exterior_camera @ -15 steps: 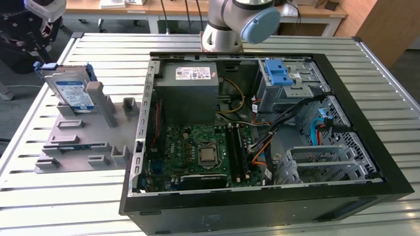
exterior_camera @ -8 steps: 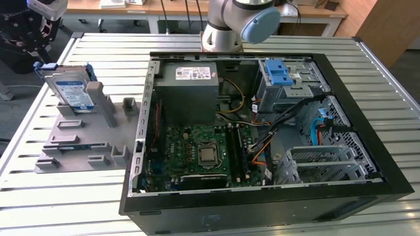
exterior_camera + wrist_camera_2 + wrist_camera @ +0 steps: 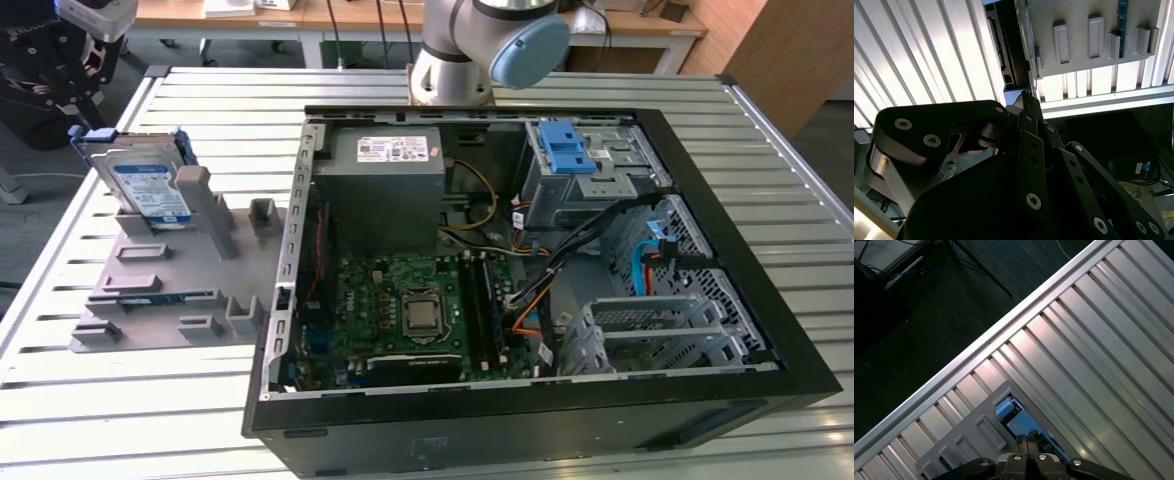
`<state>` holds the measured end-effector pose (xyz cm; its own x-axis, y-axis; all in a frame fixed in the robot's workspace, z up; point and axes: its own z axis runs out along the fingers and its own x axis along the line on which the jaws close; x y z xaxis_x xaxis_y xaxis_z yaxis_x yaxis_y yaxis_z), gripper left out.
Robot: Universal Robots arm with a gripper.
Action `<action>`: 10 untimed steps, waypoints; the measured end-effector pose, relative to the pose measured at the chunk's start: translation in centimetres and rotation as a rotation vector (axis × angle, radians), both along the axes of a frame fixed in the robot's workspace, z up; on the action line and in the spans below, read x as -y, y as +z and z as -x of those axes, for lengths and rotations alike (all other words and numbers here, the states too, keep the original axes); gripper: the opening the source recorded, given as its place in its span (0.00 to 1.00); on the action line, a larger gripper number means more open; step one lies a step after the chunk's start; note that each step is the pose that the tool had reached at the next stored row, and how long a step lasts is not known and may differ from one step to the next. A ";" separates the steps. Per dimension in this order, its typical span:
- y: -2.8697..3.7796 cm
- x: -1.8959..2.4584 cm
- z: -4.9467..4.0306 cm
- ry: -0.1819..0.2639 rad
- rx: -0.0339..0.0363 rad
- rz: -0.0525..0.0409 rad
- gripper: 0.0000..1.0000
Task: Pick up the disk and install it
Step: 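Pick up the disk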
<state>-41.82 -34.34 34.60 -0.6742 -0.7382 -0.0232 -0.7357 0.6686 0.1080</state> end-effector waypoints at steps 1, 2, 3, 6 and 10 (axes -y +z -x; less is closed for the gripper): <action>0.00 0.00 0.00 0.000 0.0000 0.0000 0.11; 0.00 0.00 0.00 0.000 0.0000 0.0000 0.11; 0.00 0.00 0.00 0.001 0.0000 0.0000 0.11; 0.00 0.00 0.00 0.015 0.0000 -0.0001 0.11; -0.05 0.00 0.00 0.067 0.0003 -0.0001 0.11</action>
